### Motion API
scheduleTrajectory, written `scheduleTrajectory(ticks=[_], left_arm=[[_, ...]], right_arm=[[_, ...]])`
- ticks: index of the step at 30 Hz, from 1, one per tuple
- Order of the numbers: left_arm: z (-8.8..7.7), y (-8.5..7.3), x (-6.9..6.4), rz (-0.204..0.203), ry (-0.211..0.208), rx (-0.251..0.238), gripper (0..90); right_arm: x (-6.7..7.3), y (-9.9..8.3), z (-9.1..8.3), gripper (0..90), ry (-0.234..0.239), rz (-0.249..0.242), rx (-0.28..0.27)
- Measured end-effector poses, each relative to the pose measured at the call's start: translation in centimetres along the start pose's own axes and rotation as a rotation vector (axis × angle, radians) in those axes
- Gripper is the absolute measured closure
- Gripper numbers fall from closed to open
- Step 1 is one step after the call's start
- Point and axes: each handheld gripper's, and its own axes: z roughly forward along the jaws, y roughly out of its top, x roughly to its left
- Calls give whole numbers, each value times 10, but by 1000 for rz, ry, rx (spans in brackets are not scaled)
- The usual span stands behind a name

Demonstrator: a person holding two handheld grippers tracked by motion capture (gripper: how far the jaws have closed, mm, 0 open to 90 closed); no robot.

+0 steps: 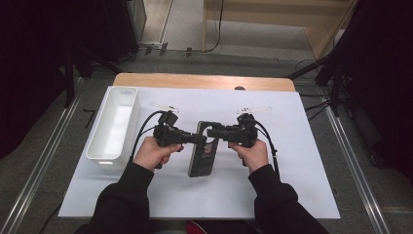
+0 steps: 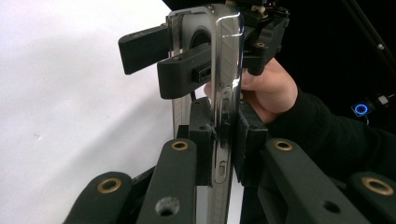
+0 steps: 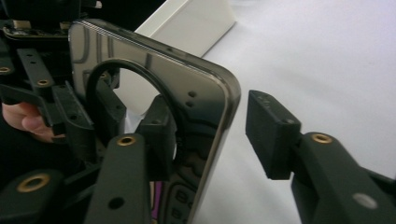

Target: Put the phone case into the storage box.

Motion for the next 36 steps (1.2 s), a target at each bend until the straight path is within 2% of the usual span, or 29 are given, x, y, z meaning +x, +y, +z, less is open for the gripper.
scheduleTrajectory(ticks=[7,11,22,32,36], left_arm=[[1,0,1,2,5,5,796],[2,0,0,5,6,4,796],[1,-1,-1,32,47,-3,787],[1,0,-9,73,100,8,648],[0,1,-12,86,117,-6,504]], right_arm=[[1,0,0,647,20,-8,3],[1,0,-1,660,21,0,3],[5,1,-3,675,-10,2,3],[7,3,-5,680,-25,-4,11],[8,3,-5,682,-31,-10,12]])
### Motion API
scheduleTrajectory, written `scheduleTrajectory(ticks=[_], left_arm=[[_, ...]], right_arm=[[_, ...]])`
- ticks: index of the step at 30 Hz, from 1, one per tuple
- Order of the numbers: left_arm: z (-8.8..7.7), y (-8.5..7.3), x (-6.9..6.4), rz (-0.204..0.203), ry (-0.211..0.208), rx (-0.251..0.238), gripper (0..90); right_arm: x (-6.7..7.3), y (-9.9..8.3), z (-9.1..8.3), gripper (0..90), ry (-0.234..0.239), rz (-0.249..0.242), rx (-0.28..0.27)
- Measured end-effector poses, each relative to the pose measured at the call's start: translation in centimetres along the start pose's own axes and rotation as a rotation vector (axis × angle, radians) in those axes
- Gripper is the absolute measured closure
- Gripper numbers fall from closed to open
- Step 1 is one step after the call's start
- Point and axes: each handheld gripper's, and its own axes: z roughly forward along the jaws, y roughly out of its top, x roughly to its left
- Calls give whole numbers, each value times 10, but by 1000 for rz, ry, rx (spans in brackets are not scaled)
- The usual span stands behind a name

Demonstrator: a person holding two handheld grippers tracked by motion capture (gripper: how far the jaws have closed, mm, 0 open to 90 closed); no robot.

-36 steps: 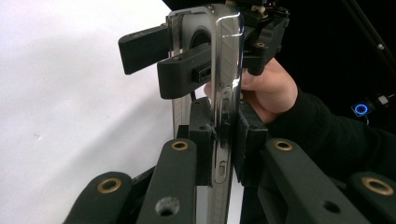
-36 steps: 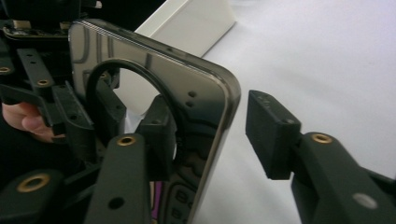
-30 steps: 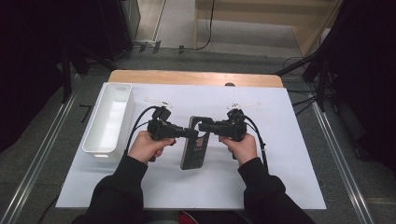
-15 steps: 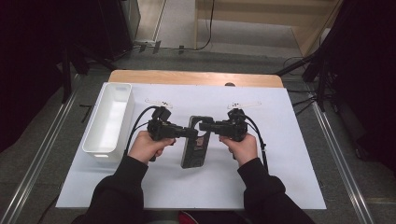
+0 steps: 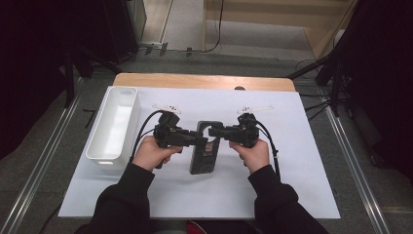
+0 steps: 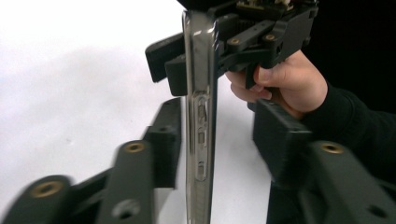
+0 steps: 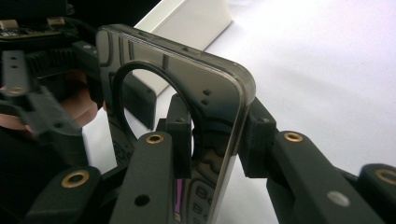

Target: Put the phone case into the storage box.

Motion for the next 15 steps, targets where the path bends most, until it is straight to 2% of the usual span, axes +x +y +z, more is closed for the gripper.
scheduleTrajectory(ticks=[3,7,11,15], left_arm=[[-1,0,-3,36,32,-21,395],[-4,1,-6,74,79,-39,294],[-5,1,-8,85,117,-49,294],[-6,0,-9,101,131,-51,294]], right_arm=[[0,0,-1,682,-6,0,1],[1,1,-2,683,-14,-5,1],[1,2,-3,684,-20,-10,-1],[2,2,-4,686,-21,-13,-2]])
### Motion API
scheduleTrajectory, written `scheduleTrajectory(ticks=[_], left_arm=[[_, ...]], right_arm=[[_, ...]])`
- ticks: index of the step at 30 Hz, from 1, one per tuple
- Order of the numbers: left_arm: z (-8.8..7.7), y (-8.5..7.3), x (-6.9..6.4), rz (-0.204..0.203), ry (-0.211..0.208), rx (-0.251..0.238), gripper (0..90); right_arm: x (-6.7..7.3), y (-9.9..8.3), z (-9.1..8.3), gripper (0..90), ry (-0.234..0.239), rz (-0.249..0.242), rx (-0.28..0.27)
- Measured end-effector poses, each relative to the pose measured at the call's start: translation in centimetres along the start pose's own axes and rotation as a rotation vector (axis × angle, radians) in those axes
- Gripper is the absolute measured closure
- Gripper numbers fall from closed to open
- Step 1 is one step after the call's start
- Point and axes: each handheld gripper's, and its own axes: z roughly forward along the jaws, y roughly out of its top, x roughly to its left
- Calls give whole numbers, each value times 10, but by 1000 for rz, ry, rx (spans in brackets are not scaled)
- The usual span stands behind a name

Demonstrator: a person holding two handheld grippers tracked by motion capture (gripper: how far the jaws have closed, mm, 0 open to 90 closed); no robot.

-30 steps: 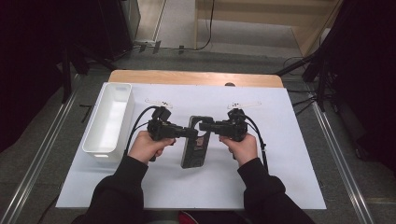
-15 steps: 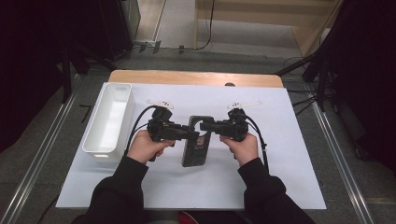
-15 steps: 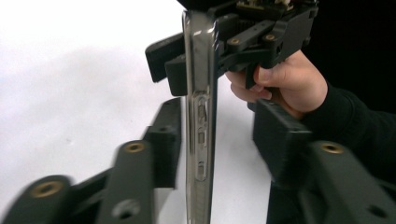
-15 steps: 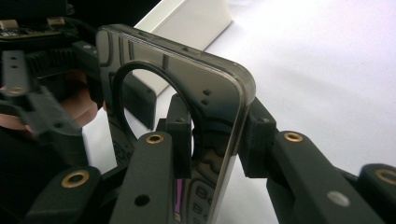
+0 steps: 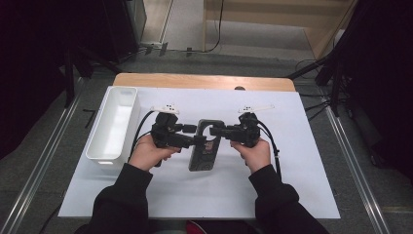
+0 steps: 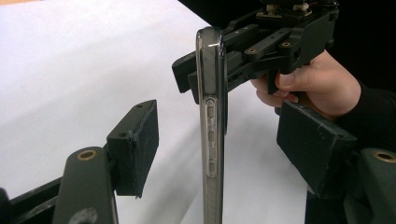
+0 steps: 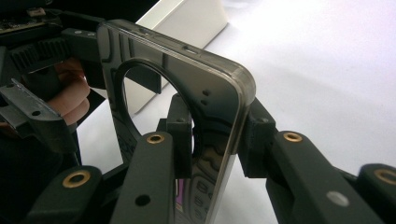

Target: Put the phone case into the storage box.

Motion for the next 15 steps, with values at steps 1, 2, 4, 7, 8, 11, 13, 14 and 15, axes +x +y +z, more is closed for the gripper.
scheduleTrajectory(ticks=[1,2,4,7,8,11,13,14,15], left_arm=[[0,0,-1,-1,2,-2,294],[-1,0,-1,5,4,-3,294],[-1,0,-2,14,8,-7,294],[-4,1,-3,16,19,-9,294],[-4,1,-3,19,25,-14,293],[-8,2,-4,25,38,-25,294],[-11,3,-5,24,52,-34,294],[-11,3,-6,28,63,-34,293],[-12,4,-6,32,77,-29,292]], right_arm=[[0,0,0,686,-1,1,-1],[0,0,-1,686,-2,1,-1],[0,1,-1,686,-3,-2,-2],[2,2,-3,687,-12,-8,-5],[2,2,-3,687,-13,-5,-6],[3,3,-4,687,-18,-9,-10],[3,4,-5,687,-24,-6,-4],[4,4,-5,687,-31,-8,-8],[4,5,-5,687,-35,-6,-6]])
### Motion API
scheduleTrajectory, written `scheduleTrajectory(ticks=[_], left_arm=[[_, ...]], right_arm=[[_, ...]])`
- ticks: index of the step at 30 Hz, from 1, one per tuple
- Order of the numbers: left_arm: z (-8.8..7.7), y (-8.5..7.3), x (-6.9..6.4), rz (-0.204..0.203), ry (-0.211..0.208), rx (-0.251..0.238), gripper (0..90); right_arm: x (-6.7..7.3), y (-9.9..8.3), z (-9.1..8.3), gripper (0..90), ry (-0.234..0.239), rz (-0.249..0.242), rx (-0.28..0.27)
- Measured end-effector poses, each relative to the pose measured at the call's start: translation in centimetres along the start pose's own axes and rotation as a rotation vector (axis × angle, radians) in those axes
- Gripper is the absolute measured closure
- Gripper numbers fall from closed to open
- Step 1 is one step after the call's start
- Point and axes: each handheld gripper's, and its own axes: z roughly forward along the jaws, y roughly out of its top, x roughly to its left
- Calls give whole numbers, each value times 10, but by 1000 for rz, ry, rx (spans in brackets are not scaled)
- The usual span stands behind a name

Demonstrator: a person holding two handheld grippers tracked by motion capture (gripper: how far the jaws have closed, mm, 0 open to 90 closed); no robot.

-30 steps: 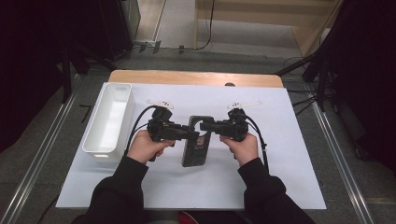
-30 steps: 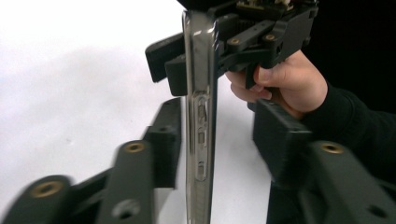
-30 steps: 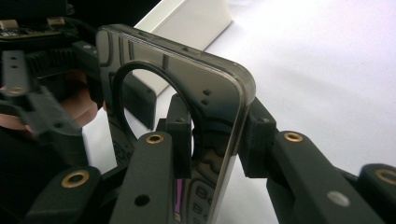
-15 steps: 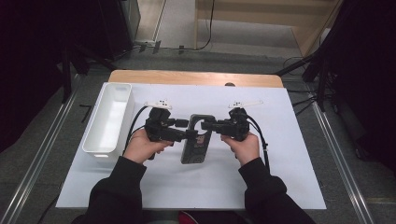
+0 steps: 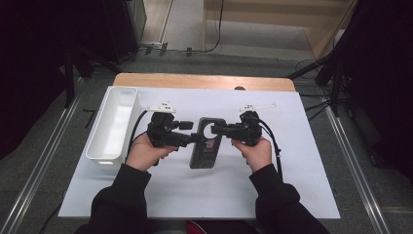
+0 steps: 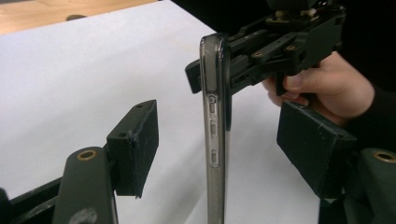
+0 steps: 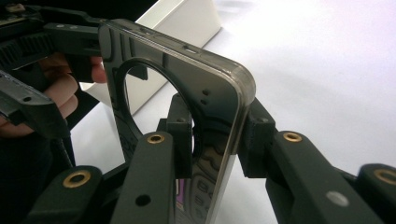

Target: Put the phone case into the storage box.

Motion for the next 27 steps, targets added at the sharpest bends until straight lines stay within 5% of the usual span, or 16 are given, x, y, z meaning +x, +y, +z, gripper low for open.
scheduleTrajectory(ticks=[5,12,27], left_arm=[[-1,2,-5,21,71,16,292],[-1,5,-4,-25,89,8,251],[-6,11,0,-73,194,-53,251]], right_arm=[[0,3,-1,687,-16,12,1],[1,11,0,687,-56,30,17],[10,27,6,688,-123,32,43]])
